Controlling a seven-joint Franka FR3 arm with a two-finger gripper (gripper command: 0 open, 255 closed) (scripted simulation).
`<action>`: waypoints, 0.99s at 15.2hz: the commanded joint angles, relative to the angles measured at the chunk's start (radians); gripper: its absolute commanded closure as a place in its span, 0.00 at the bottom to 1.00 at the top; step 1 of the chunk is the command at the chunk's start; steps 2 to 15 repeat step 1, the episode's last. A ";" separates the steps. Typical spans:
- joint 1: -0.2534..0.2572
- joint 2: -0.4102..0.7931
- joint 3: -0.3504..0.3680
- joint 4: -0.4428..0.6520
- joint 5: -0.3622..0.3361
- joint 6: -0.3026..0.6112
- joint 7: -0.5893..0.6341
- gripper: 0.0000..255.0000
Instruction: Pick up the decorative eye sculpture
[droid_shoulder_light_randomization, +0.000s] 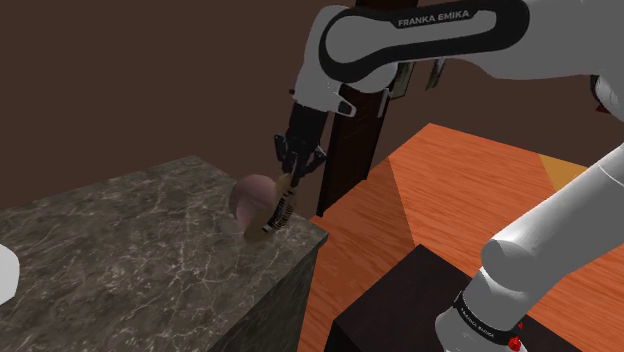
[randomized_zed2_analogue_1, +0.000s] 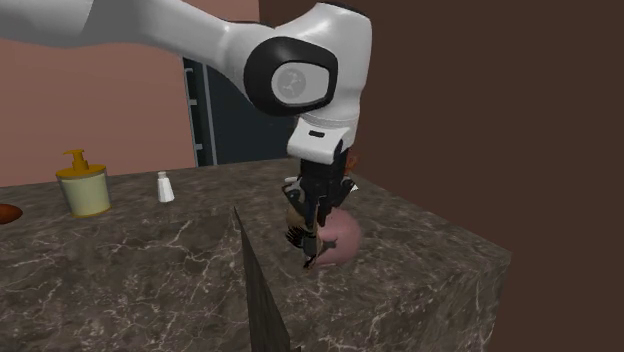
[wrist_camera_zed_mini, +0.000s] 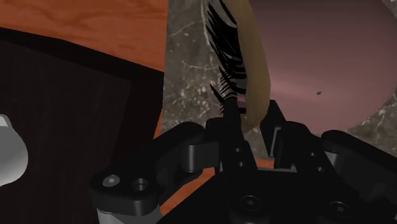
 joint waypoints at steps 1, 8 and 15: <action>-0.001 0.000 -0.002 0.009 -0.001 -0.008 0.002 1.00; -0.001 0.000 -0.002 0.009 -0.001 -0.008 0.002 1.00; -0.001 0.000 -0.002 0.009 -0.001 -0.008 0.002 1.00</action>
